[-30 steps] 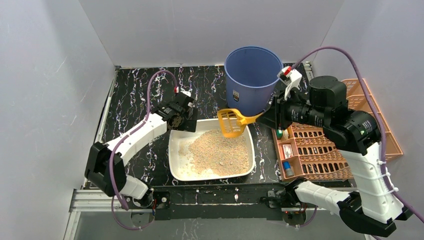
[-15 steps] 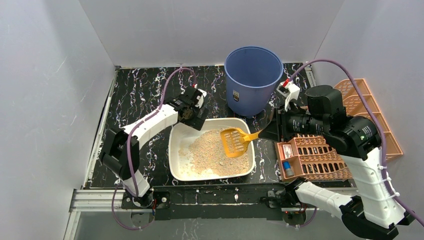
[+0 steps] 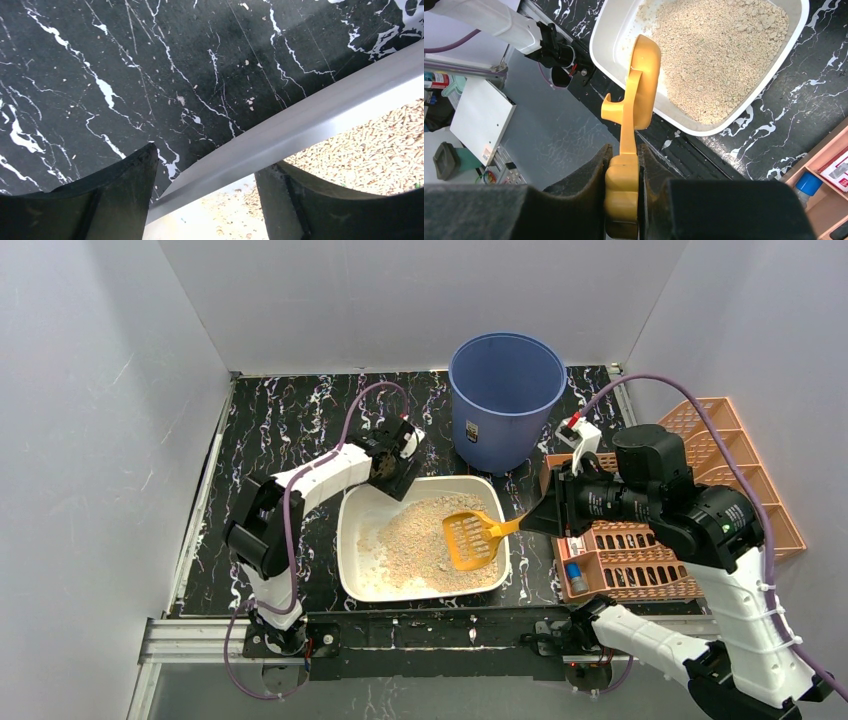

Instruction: Clean the litter box

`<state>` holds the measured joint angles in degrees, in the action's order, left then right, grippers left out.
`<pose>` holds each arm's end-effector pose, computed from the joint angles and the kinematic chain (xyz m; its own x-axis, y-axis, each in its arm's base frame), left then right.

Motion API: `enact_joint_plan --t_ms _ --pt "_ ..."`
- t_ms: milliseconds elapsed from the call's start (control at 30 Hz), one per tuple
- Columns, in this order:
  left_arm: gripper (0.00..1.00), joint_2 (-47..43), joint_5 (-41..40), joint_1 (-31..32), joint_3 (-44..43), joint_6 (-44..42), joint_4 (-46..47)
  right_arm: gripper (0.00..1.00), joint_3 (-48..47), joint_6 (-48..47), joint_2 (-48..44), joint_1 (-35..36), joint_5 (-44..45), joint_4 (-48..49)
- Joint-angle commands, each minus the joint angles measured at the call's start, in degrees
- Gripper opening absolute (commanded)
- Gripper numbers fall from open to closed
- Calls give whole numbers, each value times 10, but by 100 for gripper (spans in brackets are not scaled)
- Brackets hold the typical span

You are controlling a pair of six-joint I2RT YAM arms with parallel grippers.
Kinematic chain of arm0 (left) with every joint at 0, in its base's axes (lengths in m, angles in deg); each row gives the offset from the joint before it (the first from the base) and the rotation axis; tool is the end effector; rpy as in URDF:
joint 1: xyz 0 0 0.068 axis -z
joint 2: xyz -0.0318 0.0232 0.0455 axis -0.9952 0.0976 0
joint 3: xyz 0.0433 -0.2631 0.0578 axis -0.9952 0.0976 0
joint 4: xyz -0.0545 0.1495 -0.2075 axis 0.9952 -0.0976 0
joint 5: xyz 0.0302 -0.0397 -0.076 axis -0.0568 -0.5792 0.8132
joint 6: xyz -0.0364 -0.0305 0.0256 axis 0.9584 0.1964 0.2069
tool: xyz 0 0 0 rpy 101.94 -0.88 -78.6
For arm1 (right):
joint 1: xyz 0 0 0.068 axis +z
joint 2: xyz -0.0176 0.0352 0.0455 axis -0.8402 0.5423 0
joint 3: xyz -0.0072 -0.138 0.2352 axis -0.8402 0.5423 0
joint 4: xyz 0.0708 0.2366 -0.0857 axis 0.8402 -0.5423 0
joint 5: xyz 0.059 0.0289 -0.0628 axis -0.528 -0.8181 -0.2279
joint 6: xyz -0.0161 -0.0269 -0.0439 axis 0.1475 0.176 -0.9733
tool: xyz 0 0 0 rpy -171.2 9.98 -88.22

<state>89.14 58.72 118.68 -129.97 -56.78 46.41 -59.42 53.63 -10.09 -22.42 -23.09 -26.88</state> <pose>0.3153 -0.2071 0.2172 -0.6821 0.4952 -0.5381 0.4901 0.8557 0.1663 0.0852 0.0749 0.4560 -0.6963 -0.1031 -0.7103 -0.5790 0.6655 0.4710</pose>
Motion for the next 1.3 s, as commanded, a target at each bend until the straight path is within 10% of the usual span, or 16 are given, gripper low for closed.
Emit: enact_joint_plan --t_ms 0,700,1267 --pt "63 -12 20 -2 -5 -8 -8 1 10 9 -3 -1 -20 33" --pt "1 -154 62 3 152 114 -76 1 29 29 19 -1 -3 37" --pt "1 -377 2 50 269 475 -114 1 125 76 13 0 67 116"
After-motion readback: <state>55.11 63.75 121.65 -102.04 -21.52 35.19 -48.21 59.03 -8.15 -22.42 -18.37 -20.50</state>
